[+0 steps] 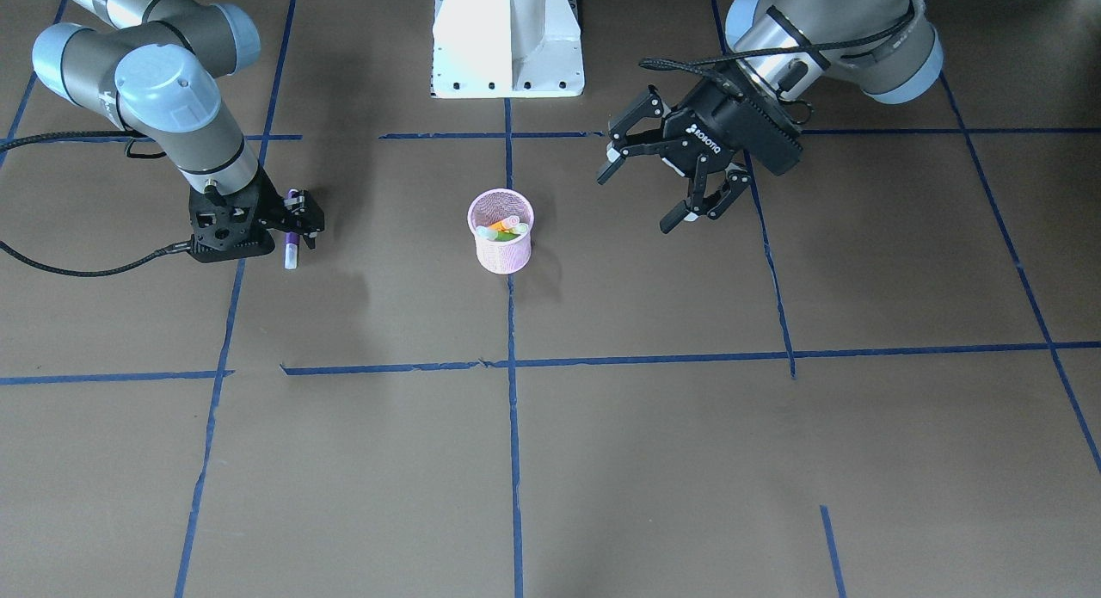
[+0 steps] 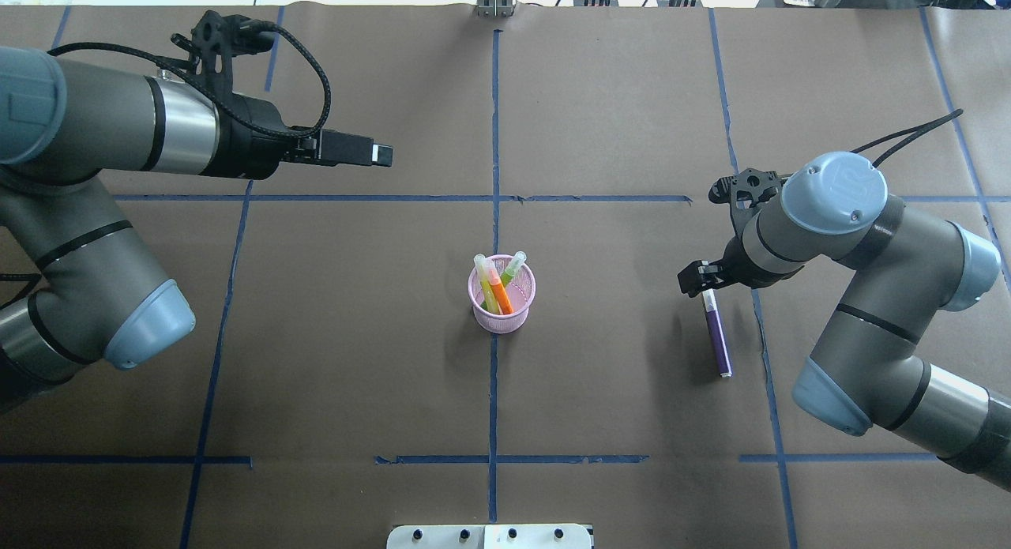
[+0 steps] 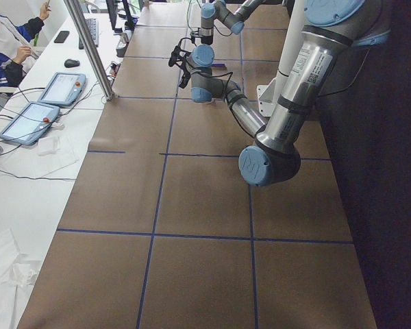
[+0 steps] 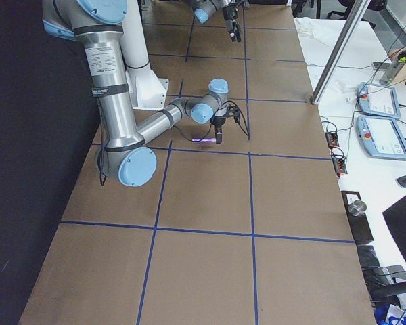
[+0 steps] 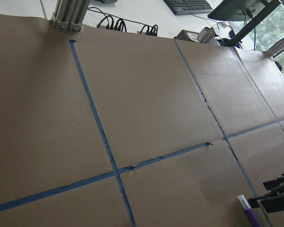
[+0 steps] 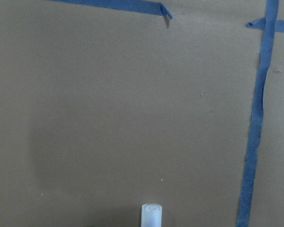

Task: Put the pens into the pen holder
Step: 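Lower the right gripper onto the purple marker and close on it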

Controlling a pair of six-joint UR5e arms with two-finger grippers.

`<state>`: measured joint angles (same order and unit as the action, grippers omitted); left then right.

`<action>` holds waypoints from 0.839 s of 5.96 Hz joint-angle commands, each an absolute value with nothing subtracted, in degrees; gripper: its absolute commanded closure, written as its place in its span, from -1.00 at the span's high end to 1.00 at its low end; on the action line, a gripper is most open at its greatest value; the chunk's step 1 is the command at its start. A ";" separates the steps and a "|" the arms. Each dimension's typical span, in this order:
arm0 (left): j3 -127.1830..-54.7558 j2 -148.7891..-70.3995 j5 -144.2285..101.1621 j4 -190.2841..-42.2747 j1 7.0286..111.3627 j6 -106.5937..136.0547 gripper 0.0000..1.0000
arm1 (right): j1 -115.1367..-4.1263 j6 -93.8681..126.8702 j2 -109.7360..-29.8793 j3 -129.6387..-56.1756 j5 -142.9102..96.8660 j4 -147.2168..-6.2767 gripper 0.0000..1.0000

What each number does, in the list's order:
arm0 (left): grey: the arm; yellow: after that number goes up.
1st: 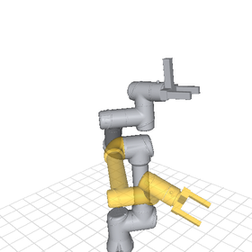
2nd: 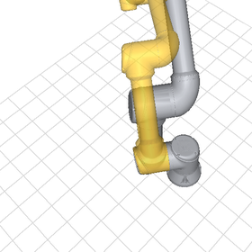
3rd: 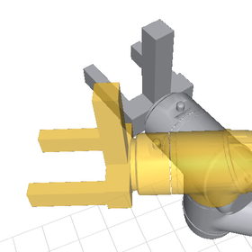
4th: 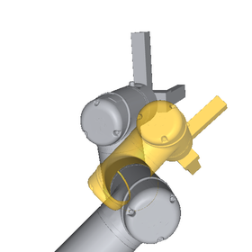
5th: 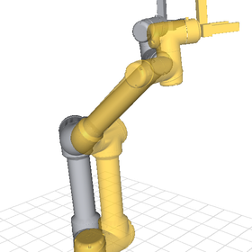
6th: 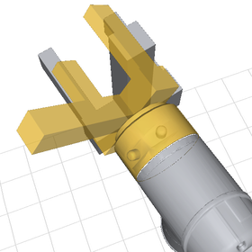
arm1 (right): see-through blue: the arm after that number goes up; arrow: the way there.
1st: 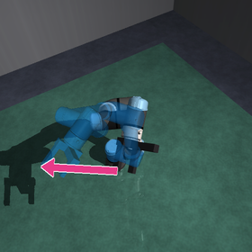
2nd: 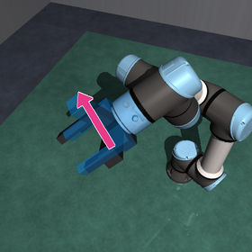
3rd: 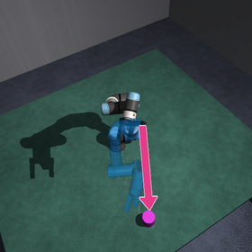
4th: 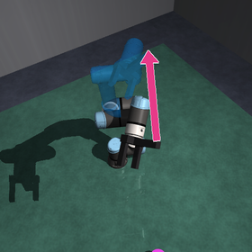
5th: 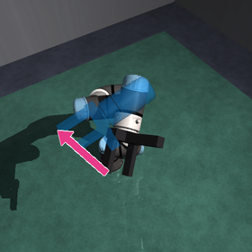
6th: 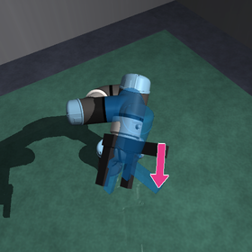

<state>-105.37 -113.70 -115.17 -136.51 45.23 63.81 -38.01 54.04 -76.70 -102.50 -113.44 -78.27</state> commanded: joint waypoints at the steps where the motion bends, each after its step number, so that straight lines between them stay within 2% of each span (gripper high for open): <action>1: -105.47 -113.38 -115.40 -136.49 45.44 63.81 1.00 | -36.75 55.19 -76.29 -101.69 -113.64 -78.05 0.98; 5: -105.47 -113.38 -115.40 -136.76 45.44 63.72 1.00 | -35.95 55.55 -76.73 -100.81 -113.82 -78.13 0.81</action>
<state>-105.43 -113.38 -115.42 -136.67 45.44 63.74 -36.04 55.48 -76.66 -100.99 -113.79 -78.11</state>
